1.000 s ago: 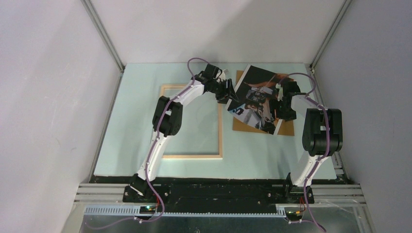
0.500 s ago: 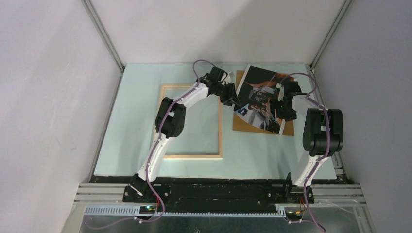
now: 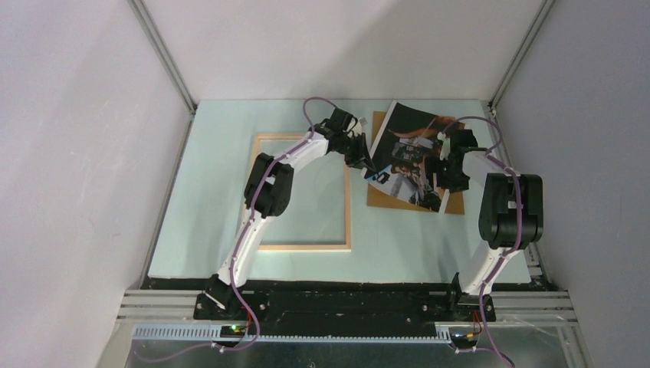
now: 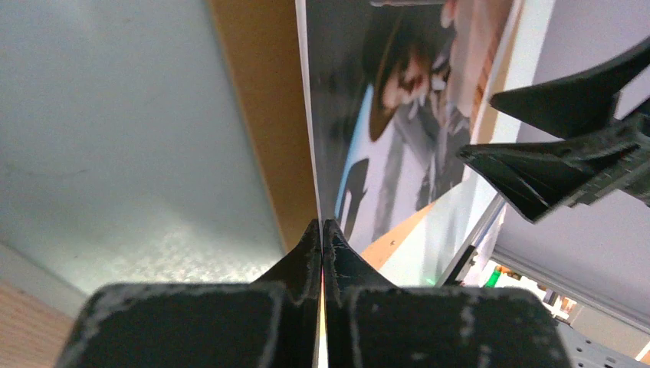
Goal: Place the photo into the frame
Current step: Turn over the photo at the center of the board.
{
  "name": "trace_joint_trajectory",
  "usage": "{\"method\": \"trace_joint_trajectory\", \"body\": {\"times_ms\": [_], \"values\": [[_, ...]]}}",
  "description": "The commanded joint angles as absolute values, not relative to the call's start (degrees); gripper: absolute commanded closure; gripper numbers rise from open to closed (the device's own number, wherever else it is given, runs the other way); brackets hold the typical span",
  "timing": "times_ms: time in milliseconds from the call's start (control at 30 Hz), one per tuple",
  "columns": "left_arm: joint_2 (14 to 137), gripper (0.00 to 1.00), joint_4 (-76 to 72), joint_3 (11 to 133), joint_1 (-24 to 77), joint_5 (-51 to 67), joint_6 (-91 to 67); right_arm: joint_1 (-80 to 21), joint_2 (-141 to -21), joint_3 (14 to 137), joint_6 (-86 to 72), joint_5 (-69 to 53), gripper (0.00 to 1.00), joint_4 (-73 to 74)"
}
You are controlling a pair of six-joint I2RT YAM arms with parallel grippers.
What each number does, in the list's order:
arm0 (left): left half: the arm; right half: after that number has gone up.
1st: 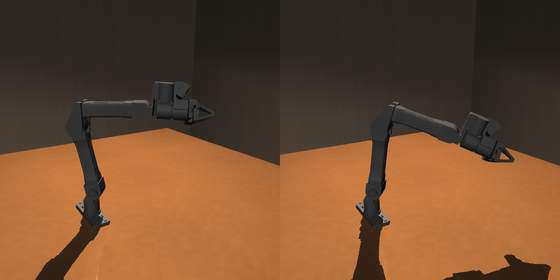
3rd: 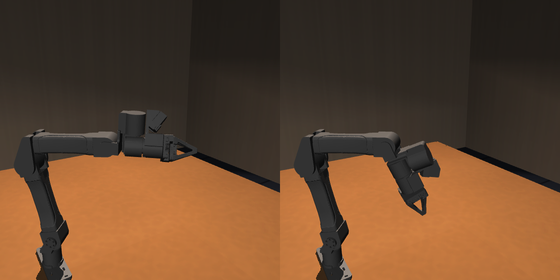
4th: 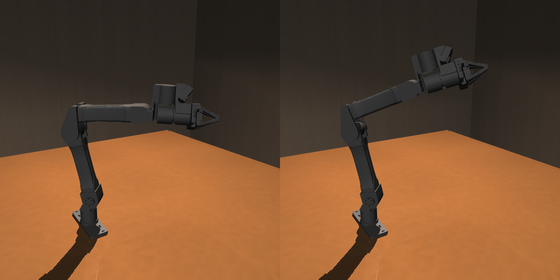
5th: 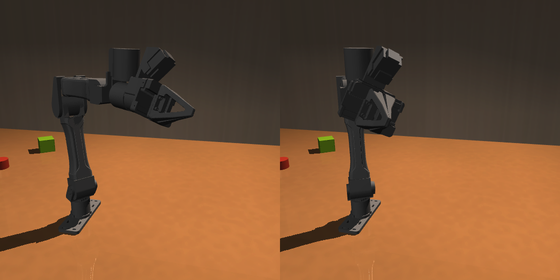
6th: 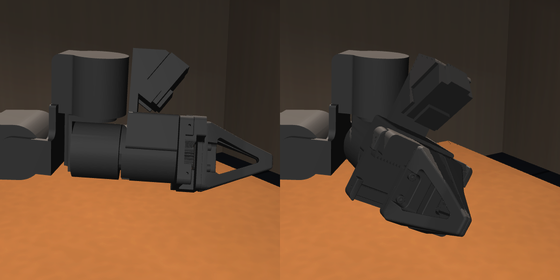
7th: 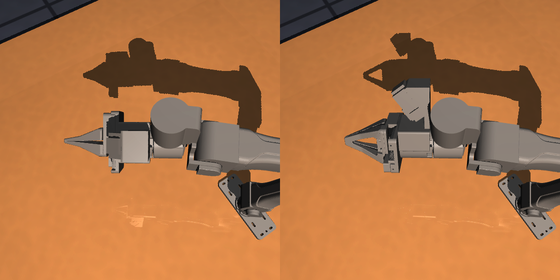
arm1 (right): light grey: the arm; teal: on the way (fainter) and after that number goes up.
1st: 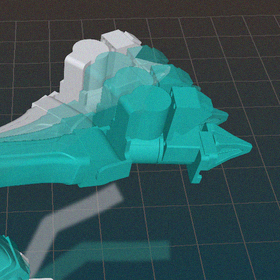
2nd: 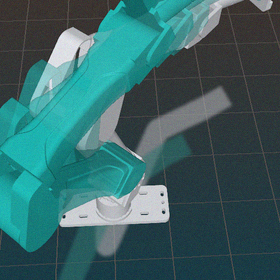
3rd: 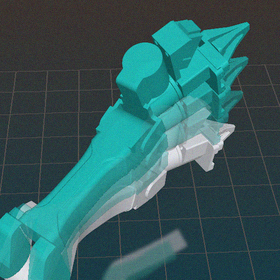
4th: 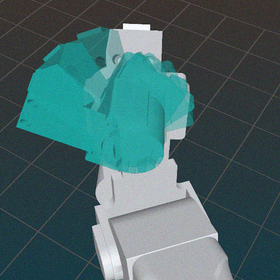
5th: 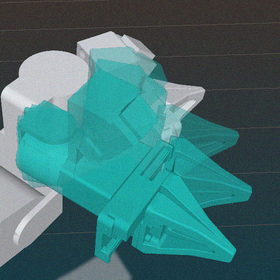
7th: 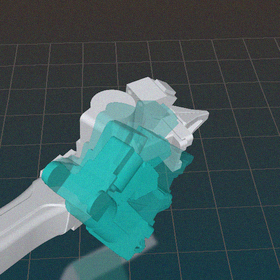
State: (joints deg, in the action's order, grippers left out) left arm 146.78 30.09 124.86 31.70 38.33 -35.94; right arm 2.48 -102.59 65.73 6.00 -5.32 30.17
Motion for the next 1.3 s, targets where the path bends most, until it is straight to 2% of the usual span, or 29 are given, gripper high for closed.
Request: {"method": "trace_joint_trajectory", "body": {"times_ms": [0, 233, 433, 567, 967, 1100, 1267], "values": [[139.5, 1.00, 29.6, 122.7, 31.3, 35.5, -33.4, 2.8, -97.0, 64.8, 4.6, -9.6, 0.14, 32.1], [132.9, 1.00, 31.1, 119.2, 30.8, 32.2, -29.9, 3.3, -90.9, 65.1, 3.3, -15.1, 0.05, 30.7], [128.0, 1.00, 34.0, 117.7, 29.9, 30.2, -26.1, 3.4, -88.2, 69.2, 0.9, -19.7, 0.03, 29.7], [124.0, 1.00, 38.0, 119.7, 29.3, 28.6, -22.6, 3.0, -89.2, 73.3, -1.8, -23.3, 0.06, 29.9], [111.8, 1.00, 51.4, 126.9, 30.7, 11.5, -7.1, 1.9, -92.7, 81.1, -14.3, -41.6, 0.07, 24.5], [109.3, 1.00, 54.2, 128.8, 34.0, 2.7, -2.5, 2.3, -93.3, 81.0, -16.8, -47.0, 0.07, 23.0], [109.0, 1.00, 54.8, 127.8, 41.6, -7.2, 1.1, 5.1, -91.7, 75.1, -23.6, -54.2, 0.06, 15.5]]}}
